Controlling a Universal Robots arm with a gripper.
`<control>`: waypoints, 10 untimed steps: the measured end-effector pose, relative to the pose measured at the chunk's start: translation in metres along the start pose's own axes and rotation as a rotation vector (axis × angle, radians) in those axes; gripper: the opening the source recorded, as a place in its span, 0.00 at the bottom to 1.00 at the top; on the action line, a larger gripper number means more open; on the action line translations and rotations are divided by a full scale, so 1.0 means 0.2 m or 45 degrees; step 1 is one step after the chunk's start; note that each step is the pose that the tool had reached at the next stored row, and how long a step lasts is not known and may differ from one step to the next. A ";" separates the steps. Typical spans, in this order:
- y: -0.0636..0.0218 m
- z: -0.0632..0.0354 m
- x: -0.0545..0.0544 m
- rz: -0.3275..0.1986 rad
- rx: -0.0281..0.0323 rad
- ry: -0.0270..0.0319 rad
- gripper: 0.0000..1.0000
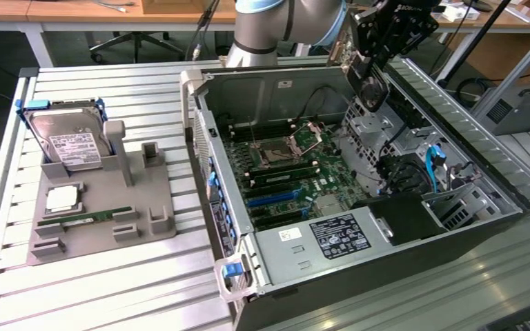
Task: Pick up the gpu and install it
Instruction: 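Insert the gpu into the slot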
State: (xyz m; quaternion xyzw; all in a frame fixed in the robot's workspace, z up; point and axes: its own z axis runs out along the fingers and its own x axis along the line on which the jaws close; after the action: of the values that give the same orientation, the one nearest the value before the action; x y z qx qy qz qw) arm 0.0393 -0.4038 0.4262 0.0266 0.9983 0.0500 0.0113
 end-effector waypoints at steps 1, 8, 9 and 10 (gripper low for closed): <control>0.000 0.000 0.00 0.000 0.0001 0.0000 0.27; 0.000 0.000 0.00 0.000 0.0001 0.0001 0.27; 0.000 0.000 0.00 -0.001 0.0000 0.0002 0.27; 0.000 0.000 0.00 -0.007 -0.0001 0.0007 0.27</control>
State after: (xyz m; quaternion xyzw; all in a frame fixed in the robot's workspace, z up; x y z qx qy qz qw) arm 0.0393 -0.4038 0.4262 0.0240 0.9984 0.0500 0.0111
